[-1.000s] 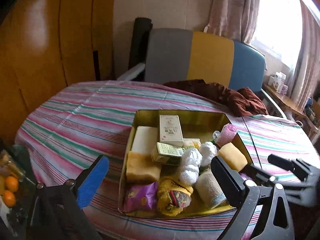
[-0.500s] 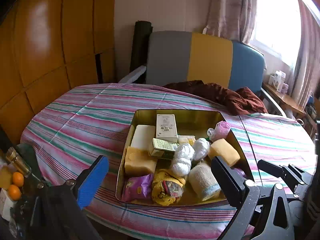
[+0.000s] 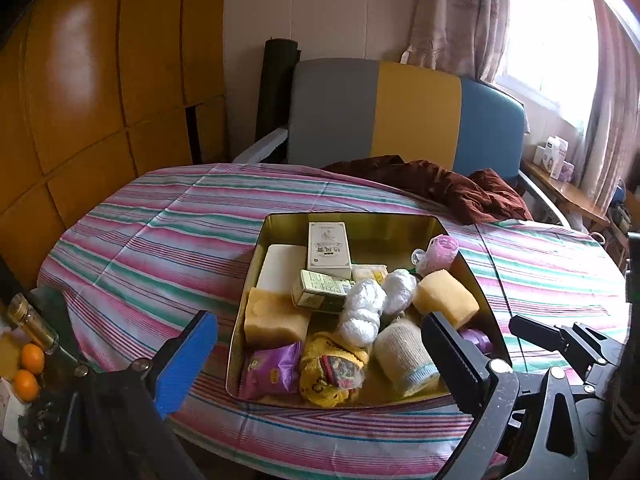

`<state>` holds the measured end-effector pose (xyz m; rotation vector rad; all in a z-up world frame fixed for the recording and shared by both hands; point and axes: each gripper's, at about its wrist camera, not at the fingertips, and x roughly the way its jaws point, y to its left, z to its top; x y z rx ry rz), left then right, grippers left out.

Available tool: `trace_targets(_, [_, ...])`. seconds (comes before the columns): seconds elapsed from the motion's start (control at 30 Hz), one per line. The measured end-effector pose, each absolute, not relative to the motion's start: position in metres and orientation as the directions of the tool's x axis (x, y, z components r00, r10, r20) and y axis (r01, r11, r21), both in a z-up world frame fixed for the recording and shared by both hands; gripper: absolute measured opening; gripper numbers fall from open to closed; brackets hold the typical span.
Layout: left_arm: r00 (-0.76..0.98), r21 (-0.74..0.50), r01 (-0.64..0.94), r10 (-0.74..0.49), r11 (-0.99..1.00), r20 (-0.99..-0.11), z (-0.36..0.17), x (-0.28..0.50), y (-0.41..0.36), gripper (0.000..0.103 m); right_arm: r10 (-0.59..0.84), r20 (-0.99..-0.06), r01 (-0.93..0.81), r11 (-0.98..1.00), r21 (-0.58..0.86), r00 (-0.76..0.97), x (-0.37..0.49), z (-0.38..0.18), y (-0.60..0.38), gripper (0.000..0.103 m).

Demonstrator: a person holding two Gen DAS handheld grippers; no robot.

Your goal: Organize objects

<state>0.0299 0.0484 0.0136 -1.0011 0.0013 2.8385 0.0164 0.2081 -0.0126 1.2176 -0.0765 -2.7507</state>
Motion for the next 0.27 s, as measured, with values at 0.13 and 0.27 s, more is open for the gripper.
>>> trace_targets(0.13, [-0.782,-0.032,-0.116,0.111,-0.993,-0.613,0.0124,0.0314,0.0482,0.102,-0.142,-0.736,0.101,-0.990,0.100,-0.662,0.0156,-0.0142,0.2074,0.077])
trace_targets(0.27, [-0.780,-0.035,-0.112,0.110,-0.993,-0.616,0.0115,0.0292,0.0470,0.102,-0.143,-0.734,0.101,-0.990,0.102,-0.664,0.0156,-0.0144,0.2072,0.077])
